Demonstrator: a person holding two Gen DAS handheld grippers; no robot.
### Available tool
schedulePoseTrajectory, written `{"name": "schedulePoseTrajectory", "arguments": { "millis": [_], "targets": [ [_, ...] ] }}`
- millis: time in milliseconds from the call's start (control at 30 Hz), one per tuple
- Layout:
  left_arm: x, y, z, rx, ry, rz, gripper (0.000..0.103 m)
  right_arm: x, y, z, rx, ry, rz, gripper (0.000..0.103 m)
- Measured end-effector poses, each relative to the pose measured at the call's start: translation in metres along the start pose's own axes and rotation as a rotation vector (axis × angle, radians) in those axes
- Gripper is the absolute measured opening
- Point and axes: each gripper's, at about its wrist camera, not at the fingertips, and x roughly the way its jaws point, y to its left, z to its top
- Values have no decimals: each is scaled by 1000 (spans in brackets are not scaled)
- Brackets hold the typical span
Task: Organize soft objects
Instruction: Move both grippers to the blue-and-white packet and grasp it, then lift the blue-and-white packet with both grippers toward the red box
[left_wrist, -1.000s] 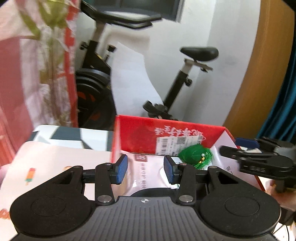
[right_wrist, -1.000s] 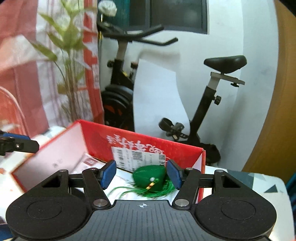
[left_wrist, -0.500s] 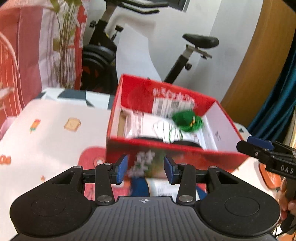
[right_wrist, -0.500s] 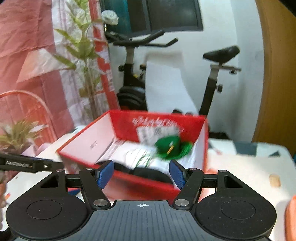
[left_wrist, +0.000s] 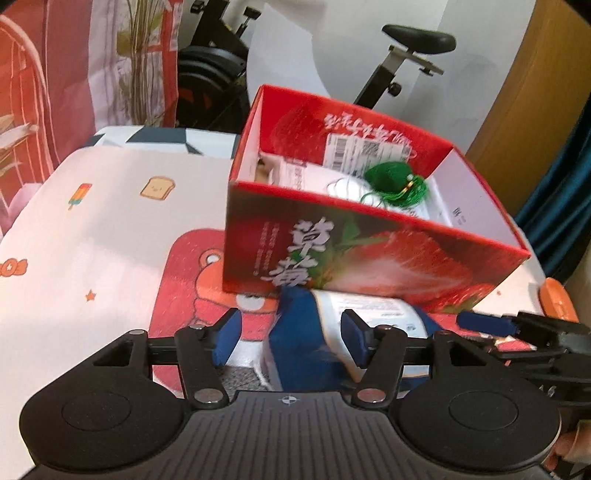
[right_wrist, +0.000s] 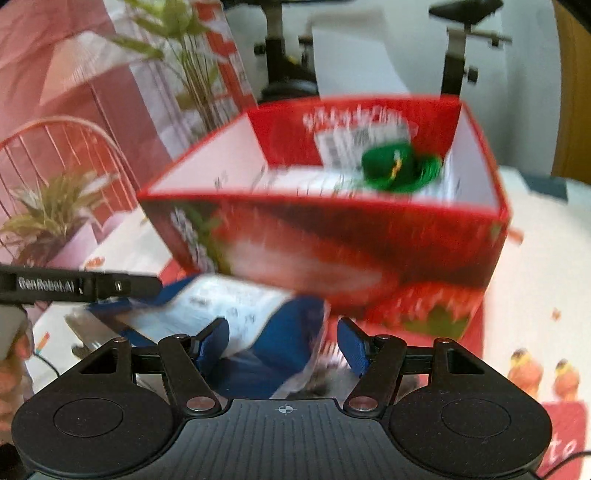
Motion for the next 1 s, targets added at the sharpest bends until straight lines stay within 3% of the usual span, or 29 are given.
{"name": "schedulePoseTrajectory", "arguments": {
  "millis": [167, 400, 567, 667, 800, 1000],
  "targets": [
    [7, 3, -1, -4, 36, 38, 62, 8, -5, -13, 9, 30, -8, 62],
    [11, 5, -1, 21, 17, -23, 63, 11, -8, -15, -12, 31, -5, 55],
    [2, 10, 3, 10, -60, -117, 81, 14, -8, -14, -9, 32, 1, 53],
    [0, 14, 10, 7, -84, -133, 85, 16, -11, -15, -1, 34, 9, 52],
    [12, 12, 21, 48, -37, -85, 82, 18, -13, -16, 13, 37, 19, 52],
    [40, 23, 21, 27, 97, -163, 63, 20, -18, -17, 33, 42, 41, 52]
  ]
}}
